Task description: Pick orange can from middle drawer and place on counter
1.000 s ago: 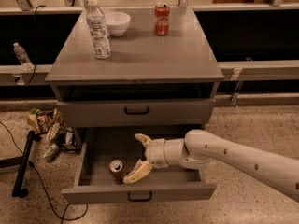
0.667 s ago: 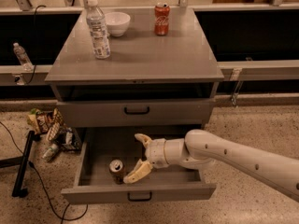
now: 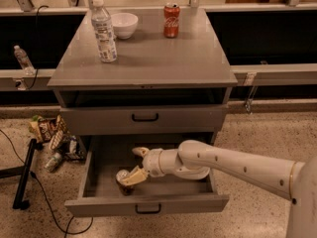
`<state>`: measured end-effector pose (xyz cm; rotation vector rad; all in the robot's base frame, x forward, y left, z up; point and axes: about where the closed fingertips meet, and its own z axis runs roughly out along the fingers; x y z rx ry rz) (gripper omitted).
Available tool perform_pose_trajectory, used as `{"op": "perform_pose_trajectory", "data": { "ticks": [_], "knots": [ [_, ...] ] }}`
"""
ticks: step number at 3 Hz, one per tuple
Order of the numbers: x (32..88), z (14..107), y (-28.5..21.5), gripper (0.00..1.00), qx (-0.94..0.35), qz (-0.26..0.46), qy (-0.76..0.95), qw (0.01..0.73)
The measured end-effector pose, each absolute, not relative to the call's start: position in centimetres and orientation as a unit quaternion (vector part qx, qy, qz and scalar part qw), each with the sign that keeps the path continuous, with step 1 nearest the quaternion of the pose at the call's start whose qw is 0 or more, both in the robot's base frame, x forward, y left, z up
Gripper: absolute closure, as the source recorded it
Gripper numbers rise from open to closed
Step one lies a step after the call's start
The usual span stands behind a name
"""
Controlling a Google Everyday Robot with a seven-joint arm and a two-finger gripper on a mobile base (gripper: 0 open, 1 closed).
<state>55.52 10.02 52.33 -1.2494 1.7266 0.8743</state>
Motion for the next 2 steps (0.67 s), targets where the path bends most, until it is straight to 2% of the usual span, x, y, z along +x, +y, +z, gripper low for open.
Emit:
{"op": "perform_pose_trajectory", "data": {
  "ticks": [2],
  "knots": [
    [56.8, 49.1, 12.3, 0.09, -0.499, 0.332, 0.692, 0.402]
  ]
}}
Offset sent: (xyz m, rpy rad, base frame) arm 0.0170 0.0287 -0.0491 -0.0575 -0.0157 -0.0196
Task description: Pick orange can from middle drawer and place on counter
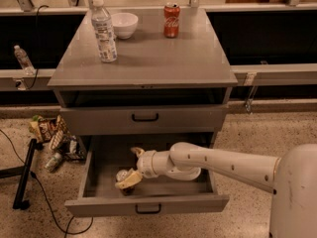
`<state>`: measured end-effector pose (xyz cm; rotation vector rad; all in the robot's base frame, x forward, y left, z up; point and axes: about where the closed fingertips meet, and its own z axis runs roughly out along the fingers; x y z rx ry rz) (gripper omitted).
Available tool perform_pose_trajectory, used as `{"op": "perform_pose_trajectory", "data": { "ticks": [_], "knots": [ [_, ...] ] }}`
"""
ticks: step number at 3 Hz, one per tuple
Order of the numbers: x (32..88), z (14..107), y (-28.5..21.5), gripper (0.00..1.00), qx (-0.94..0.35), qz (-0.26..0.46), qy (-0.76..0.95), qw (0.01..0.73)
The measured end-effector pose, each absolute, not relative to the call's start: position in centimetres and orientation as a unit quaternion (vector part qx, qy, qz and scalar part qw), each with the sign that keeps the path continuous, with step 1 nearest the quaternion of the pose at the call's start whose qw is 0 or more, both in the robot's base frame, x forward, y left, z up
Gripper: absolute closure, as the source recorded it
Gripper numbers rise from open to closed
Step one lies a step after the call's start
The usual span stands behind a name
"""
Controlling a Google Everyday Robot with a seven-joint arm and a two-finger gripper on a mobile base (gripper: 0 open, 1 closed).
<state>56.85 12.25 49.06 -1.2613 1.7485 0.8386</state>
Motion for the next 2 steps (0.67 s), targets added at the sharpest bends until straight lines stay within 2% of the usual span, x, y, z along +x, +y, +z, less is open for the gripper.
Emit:
{"op": "perform_pose_trajectory", "data": {
  "ticks": [2],
  "knots": [
    [56.2, 45.8, 12.5, 0.14, -0.501, 0.318, 0.701, 0.397]
  ]
}}
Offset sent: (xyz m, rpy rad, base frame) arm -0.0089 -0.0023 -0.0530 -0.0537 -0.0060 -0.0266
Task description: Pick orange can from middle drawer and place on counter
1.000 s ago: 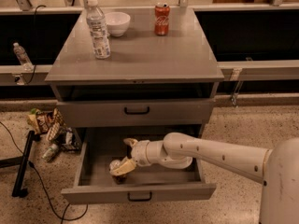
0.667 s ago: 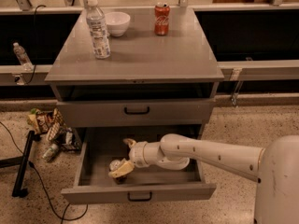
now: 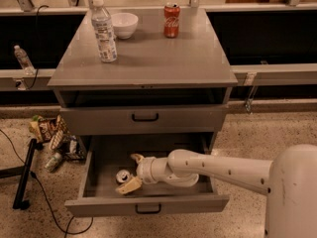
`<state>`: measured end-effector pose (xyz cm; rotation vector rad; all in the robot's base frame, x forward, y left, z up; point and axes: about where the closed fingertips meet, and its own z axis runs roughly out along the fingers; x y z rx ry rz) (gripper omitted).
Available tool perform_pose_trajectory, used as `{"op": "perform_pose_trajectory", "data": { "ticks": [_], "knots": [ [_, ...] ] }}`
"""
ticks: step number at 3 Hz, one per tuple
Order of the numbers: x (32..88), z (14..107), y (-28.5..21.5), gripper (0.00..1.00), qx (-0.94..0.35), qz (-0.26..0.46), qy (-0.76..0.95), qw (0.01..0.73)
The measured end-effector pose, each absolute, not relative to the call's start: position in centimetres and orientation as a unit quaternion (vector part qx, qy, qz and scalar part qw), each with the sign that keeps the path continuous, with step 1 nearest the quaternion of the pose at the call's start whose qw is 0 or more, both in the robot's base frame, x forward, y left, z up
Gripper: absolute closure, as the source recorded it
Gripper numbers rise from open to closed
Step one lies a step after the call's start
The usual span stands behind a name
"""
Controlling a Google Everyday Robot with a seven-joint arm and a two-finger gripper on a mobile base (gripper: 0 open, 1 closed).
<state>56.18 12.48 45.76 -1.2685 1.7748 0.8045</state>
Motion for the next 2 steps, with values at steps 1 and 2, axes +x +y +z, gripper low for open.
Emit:
{"op": "perform_pose_trajectory", "data": {
  "ticks": [1, 2],
  "knots": [
    [55.4, 45.0, 11.8, 0.27, -0.499, 0.305, 0.706, 0.400],
    [54.3, 44.9, 11.1, 0.52, -0.496, 0.298, 0.708, 0.405]
  ]
}}
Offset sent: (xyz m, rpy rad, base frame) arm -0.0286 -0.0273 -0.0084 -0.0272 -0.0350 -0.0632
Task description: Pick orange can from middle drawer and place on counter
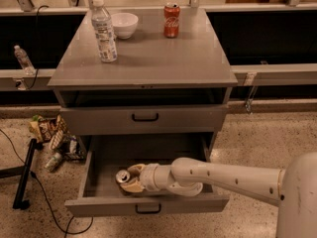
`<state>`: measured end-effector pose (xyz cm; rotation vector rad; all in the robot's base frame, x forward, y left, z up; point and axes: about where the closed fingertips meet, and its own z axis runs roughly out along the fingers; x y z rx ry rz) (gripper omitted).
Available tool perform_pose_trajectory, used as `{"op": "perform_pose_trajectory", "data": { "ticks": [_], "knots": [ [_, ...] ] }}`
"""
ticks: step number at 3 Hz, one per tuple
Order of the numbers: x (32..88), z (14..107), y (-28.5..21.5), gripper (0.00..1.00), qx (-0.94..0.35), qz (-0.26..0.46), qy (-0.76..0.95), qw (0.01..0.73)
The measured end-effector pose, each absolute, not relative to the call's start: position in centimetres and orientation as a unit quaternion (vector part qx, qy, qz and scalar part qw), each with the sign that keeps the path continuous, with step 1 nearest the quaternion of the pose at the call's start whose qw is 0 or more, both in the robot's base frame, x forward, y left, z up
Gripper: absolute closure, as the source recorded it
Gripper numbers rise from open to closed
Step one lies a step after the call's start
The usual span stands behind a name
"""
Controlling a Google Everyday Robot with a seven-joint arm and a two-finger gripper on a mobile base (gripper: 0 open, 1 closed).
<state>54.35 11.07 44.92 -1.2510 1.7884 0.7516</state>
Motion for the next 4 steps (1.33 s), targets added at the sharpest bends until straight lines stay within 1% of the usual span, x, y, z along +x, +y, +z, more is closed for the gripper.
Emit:
{"op": "perform_pose_trajectory", "data": {
  "ticks": [1, 2, 3, 4],
  "knots": [
    [53.49, 45.23, 10.45, 0.75, -0.490, 0.296, 0.711, 0.409],
    [52.87, 45.63, 10.19, 0.97, -0.485, 0.297, 0.712, 0.411],
    [52.70, 45.73, 10.09, 1.00, -0.483, 0.298, 0.713, 0.412],
    [52.91, 45.46, 10.04, 0.85, -0.482, 0.296, 0.716, 0.409]
  ]
}}
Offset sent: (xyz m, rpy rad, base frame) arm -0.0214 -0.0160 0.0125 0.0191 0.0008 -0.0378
